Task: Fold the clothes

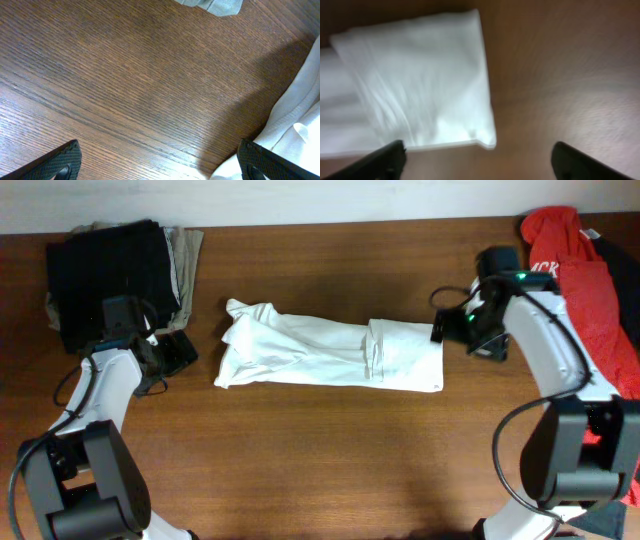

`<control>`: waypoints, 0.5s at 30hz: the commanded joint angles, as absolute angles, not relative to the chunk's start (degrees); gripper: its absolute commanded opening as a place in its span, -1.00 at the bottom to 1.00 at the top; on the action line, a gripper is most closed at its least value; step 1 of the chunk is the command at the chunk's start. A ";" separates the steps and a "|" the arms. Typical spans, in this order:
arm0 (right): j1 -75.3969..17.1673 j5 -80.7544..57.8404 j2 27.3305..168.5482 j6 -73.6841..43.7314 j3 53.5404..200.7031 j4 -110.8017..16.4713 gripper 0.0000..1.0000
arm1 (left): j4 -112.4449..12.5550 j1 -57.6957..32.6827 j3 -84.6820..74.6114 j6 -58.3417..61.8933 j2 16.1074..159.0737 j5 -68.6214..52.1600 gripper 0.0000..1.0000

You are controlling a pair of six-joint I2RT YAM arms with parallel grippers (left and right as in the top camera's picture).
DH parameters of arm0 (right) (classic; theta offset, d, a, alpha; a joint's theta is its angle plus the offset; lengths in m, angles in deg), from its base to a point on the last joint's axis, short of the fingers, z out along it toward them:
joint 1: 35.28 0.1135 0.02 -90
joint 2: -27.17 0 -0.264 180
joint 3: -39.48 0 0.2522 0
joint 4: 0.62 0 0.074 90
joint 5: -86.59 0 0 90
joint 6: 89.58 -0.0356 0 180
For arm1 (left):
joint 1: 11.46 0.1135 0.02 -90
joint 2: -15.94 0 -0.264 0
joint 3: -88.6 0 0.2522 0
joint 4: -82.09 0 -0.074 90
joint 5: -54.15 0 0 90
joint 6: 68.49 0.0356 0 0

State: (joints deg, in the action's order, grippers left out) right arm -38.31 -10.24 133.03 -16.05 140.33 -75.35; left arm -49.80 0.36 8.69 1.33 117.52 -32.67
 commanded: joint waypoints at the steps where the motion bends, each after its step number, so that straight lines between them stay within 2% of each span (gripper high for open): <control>1: -42.26 -9.87 133.45 -12.73 141.08 -73.30 0.97 | -49.80 0.60 9.11 1.39 117.17 -32.21 0.98; 5: -43.64 -20.04 137.21 -6.47 139.07 -69.95 0.97 | -50.04 0.60 9.11 1.39 117.17 -32.21 0.98; 9: -43.05 -28.84 142.34 -6.23 137.54 -67.02 0.97 | -49.78 0.60 9.11 1.42 117.17 -32.21 0.98; 15: -42.72 -31.34 148.09 -6.21 137.38 -67.24 0.96 | -49.80 0.60 9.11 1.39 117.17 -32.21 0.98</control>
State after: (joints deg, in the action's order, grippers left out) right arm -43.38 -28.36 146.14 -6.87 137.97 -67.02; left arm -49.82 0.36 8.69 1.33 117.52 -32.67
